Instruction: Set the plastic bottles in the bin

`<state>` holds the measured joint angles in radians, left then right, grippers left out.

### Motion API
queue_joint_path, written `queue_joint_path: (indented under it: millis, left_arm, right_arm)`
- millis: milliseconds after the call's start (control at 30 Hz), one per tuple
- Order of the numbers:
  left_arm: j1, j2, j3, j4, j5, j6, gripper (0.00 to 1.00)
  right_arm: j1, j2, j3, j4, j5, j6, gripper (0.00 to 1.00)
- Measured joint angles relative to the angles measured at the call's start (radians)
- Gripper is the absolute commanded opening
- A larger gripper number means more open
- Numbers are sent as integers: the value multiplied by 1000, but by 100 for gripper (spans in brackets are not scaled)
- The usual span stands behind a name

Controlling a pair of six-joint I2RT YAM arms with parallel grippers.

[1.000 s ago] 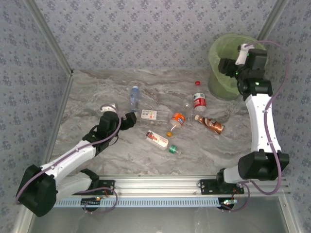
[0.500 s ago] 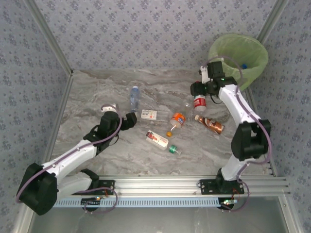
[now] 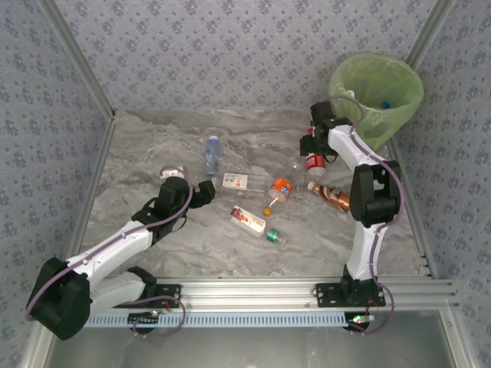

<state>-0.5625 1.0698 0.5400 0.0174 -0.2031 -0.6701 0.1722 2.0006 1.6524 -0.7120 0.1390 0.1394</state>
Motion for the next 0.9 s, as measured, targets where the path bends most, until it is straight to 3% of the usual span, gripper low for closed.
queue_joint_path:
  millis: [733, 900]
  left_arm:
    - [6, 20, 1, -19, -7, -1, 99]
    - [6, 20, 1, -22, -7, -1, 99]
  right_arm:
    - [-31, 194, 102, -18, -23, 10, 77]
    - [-31, 211, 105, -17, -23, 6, 71]
